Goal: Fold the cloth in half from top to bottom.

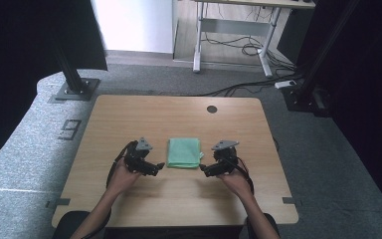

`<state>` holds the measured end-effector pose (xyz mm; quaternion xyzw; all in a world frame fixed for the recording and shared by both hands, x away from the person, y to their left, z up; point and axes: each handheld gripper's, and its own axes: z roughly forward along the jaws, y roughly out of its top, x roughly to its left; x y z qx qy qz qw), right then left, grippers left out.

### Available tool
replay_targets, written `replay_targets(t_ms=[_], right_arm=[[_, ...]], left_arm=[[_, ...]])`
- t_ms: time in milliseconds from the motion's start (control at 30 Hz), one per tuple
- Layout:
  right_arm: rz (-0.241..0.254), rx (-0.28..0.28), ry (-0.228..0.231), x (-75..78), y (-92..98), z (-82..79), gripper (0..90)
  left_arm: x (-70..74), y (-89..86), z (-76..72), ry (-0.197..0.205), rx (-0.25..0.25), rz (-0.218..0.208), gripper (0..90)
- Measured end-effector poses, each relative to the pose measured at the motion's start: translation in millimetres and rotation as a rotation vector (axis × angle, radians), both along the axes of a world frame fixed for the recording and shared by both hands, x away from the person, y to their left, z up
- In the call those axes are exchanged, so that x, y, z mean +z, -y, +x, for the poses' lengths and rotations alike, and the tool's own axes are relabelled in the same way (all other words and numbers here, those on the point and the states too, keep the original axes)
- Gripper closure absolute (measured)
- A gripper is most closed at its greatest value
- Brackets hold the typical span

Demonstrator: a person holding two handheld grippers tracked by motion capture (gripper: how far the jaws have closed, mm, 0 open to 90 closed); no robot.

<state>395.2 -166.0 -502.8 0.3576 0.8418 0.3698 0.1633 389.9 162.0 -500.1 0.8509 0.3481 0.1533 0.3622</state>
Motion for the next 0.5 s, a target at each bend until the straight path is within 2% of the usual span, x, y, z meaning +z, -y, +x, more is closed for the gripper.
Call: replay_targets(t_ms=[200,500], right_arm=[[-0.002,0.005,0.007,4.0,8.4,-11.0,0.0],[-0.007,-0.019,0.019,5.6,25.6,-26.6,0.0]], left_arm=[[0.6,-14.0,-11.6,0.009,0.017,0.006,0.0],[-2.1,-29.7,-27.9,0.023,0.034,0.019,0.0]])
